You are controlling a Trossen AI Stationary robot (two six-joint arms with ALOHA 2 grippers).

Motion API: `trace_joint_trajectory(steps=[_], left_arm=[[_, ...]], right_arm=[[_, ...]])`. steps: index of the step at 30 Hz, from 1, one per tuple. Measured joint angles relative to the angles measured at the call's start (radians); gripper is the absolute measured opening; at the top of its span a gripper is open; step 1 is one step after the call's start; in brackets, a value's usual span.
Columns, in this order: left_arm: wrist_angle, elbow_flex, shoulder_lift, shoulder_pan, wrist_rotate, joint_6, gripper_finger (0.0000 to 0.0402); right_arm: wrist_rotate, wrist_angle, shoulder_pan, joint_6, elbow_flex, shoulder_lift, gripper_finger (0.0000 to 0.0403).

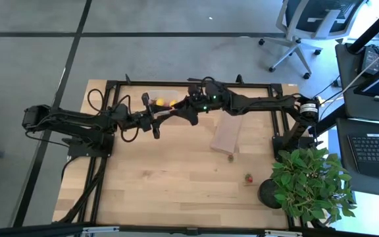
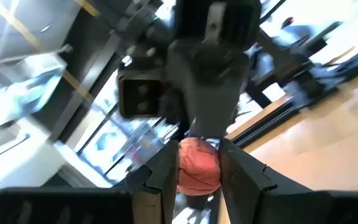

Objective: Pick and placing Produce into tupperware
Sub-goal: Put the peach into the transparent bin

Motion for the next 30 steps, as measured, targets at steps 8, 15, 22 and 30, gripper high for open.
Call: trace_joint_trajectory(steps=[8, 15, 22, 30], left_arm=[[0.0, 0.0, -0.002, 0.019, -0.164, -0.001, 0.0094], [-0.151, 0.0, -0.002, 0.148, -0.262, -0.34, 0.0085], [-0.408, -0.001, 0.019, 0.238, -0.204, -0.673, 0.0107], [-0.531, 0.0, 0.127, 0.369, -0.115, -0.894, 0.0119]], right_arm=[[-0.087, -0.029, -0.064, -0.009, 0.0, -0.001, 0.0286], [-0.084, -0.219, -0.106, -0.045, 0.0, -0.001, 0.0287], [-0.084, -0.24, -0.107, -0.062, 0.0, -0.001, 0.0287], [-0.083, -0.255, -0.103, -0.112, 0.0, -0.002, 0.0287]])
